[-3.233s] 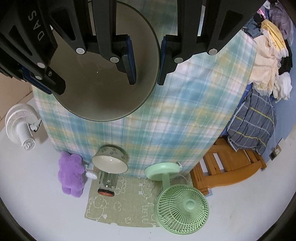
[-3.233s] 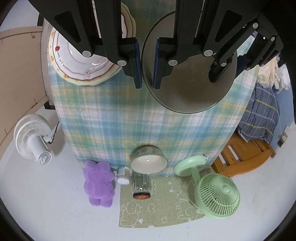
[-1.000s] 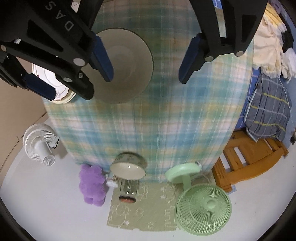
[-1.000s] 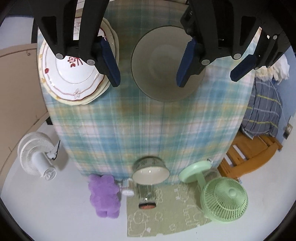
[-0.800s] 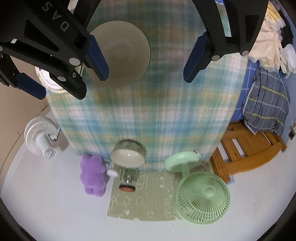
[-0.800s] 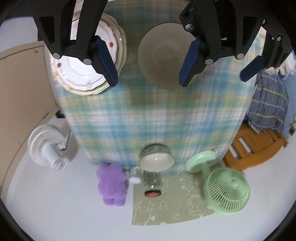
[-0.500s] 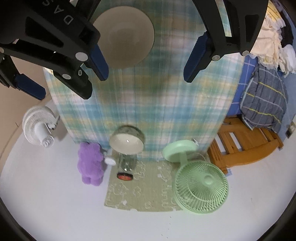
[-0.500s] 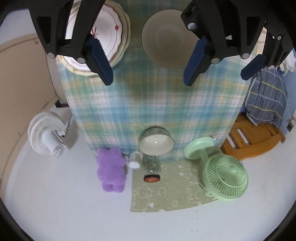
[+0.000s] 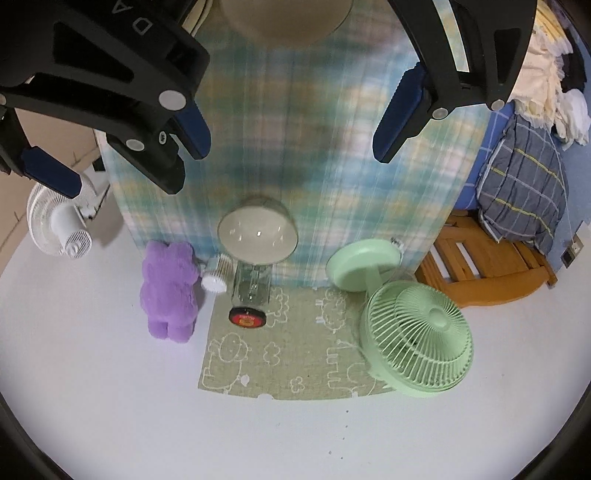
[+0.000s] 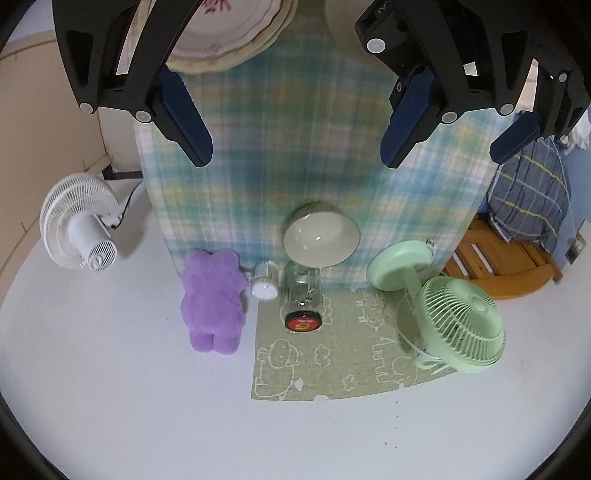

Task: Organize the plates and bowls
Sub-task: 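Move both tools to the grey-green bowl beside the glass jar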

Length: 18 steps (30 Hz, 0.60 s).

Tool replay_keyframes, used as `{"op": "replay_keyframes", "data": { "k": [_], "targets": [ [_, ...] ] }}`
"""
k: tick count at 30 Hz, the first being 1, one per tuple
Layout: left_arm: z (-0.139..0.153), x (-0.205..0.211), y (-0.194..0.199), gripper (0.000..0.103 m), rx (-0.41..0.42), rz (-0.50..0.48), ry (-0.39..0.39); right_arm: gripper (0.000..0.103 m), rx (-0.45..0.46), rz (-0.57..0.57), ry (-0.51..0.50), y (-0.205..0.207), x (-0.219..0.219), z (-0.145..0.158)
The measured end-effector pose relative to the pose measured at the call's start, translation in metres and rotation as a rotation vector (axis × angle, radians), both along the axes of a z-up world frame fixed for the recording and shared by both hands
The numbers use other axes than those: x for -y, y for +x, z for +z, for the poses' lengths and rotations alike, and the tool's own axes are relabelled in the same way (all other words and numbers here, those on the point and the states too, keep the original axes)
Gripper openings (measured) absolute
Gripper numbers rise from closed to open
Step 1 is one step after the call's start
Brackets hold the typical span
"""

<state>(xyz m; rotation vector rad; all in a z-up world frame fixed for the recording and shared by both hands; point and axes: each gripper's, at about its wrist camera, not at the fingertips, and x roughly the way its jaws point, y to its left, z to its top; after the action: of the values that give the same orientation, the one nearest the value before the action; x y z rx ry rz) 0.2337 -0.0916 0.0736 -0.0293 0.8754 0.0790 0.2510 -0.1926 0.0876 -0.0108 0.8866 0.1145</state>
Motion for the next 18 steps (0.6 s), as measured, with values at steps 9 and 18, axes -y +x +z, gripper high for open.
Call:
{"op": "replay_keyframes", "data": {
  "k": [9, 18],
  "targets": [
    [-0.011, 0.016, 0.052, 0.09, -0.009, 0.051, 0.017, 0.094, 0.014, 0.068, -0.026, 0.056, 0.015, -0.012],
    [-0.03, 0.016, 0.101, 0.09, 0.019, 0.061, 0.009, 0.094, 0.037, 0.093, 0.009, 0.108, 0.019, -0.031]
  ]
}}
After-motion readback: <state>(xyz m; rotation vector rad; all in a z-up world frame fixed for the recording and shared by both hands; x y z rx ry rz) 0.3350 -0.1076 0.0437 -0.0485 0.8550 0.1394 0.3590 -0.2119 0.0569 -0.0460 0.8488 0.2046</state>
